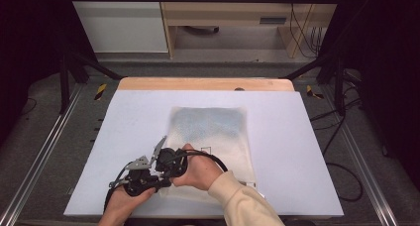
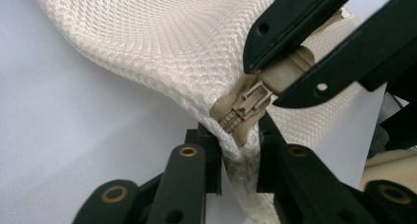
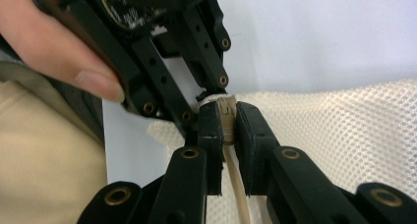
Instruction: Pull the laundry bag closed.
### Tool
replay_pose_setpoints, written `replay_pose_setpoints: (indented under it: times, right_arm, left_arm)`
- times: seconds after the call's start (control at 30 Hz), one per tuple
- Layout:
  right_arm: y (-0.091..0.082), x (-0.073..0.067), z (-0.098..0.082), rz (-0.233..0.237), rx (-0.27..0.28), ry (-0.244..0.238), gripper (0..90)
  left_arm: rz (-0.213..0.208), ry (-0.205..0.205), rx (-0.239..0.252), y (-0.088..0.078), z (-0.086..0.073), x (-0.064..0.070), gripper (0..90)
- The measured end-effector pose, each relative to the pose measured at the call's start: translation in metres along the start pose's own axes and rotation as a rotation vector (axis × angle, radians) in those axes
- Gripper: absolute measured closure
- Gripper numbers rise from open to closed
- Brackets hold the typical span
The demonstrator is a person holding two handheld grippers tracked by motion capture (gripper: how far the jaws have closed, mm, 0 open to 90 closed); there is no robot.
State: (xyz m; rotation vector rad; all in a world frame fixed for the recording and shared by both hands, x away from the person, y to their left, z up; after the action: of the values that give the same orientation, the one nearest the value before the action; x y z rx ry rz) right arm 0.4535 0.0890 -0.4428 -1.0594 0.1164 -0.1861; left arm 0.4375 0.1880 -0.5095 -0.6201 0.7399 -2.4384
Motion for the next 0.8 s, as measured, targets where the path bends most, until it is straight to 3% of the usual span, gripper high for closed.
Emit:
replay_pose_setpoints:
  times: [0.33,0.8]
  right_arm:
    - [0.002,0.001,-0.007,-0.023,-0.014,-0.031,82.1]
    - [0.002,0.004,-0.023,-0.067,-0.076,-0.016,82.3]
  left_arm:
    - [0.02,0.014,-0.007,-0.003,0.002,0.0,81.8]
    - [0.035,0.023,0.002,-0.006,0.003,0.001,82.5]
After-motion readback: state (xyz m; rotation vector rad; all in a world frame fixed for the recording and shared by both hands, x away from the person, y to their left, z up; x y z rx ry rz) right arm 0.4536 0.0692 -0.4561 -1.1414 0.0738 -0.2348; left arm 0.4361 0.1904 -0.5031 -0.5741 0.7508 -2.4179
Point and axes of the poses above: each handheld gripper's, and its own axes: y roughly forward along the jaws, z roughly out of its top, x roughly to its right, the point moved 5 cm from there along y, roughly forward along the jaws, and after that the axes turned 2 degrees about y, right-handed, at the moved point
